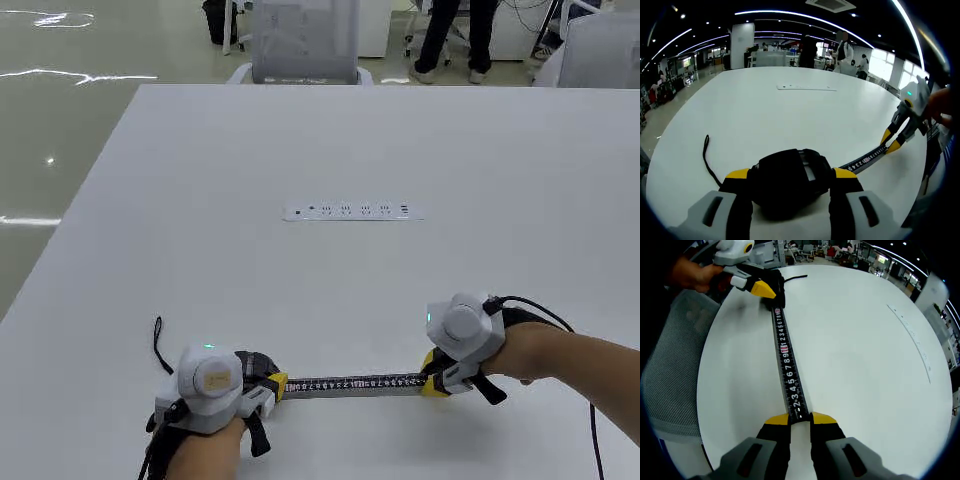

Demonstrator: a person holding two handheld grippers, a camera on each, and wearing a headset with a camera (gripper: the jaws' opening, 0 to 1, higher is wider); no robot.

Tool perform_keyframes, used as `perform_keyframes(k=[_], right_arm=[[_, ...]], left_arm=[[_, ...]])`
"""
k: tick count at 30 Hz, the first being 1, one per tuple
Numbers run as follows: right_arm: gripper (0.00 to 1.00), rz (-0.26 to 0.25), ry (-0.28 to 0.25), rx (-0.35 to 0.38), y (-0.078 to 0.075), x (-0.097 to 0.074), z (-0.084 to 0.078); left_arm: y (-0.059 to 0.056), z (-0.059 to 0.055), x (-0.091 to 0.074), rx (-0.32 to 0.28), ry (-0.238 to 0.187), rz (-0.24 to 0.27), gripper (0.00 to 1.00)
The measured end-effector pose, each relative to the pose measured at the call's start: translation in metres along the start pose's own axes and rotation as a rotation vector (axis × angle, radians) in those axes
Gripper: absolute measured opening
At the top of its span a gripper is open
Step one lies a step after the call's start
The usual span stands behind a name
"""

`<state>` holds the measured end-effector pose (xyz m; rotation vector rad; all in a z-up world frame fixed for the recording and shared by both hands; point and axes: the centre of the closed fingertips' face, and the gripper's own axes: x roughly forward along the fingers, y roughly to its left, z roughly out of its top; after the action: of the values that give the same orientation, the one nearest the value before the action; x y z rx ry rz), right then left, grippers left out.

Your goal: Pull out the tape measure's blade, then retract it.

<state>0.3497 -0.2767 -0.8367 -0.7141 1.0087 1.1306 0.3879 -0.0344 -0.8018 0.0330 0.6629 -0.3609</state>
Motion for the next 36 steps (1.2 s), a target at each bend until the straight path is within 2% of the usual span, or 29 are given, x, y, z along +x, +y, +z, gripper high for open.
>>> perform_keyframes(k=[36], right_arm=[[0.14,0.003,-0.005,-0.004,0.005,0.006,0.013]], left_arm=[[0.000,0.000,0.000,0.011,0.005,-0.017,0.58]])
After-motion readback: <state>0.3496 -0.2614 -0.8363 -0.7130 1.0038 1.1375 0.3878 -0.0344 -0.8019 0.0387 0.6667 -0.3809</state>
